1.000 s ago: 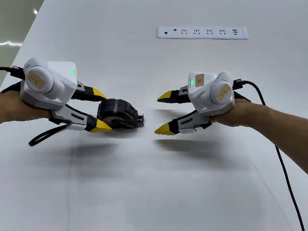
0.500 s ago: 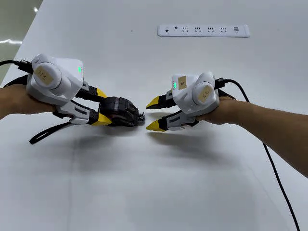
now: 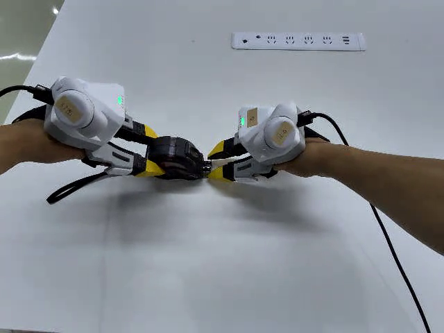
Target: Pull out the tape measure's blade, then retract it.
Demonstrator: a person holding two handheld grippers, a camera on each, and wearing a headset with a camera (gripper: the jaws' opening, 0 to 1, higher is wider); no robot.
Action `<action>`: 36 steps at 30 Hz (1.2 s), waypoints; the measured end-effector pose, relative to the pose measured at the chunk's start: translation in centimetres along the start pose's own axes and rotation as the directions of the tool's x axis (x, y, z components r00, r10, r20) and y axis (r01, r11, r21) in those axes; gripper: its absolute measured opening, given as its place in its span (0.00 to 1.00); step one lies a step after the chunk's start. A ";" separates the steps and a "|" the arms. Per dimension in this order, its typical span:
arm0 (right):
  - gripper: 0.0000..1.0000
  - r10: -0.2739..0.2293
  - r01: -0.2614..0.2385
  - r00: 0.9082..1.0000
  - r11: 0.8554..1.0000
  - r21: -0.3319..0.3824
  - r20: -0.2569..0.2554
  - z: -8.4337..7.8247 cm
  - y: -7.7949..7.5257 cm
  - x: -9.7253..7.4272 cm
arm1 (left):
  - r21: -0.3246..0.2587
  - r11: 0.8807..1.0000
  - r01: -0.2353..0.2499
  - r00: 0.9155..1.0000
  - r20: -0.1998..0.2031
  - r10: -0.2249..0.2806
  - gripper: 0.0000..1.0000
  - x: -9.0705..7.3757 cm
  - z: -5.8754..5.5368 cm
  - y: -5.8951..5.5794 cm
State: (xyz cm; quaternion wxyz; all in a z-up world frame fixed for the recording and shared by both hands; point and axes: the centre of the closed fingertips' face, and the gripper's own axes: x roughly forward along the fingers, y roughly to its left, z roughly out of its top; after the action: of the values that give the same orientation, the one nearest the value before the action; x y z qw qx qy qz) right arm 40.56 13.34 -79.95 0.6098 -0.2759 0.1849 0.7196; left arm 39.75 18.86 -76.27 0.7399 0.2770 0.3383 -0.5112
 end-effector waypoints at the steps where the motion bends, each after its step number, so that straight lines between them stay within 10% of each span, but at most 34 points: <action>1: 0.14 0.000 0.000 1.000 1.000 0.002 0.002 0.0 0.0 0.0 | 0.000 1.000 0.001 1.000 0.000 -0.001 0.24 0.0 0.0 0.0; 36: 0.09 0.008 -0.009 1.000 1.000 -0.025 -0.017 -0.1 0.3 0.2 | -0.030 0.999 0.022 1.000 0.002 -0.022 0.24 0.0 0.0 0.0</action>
State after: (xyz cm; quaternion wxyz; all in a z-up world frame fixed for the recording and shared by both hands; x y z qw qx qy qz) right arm 40.25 13.39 -80.20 0.6017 -0.2886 0.1823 0.7221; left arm 39.76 18.90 -76.28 0.7385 0.2618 0.3483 -0.5145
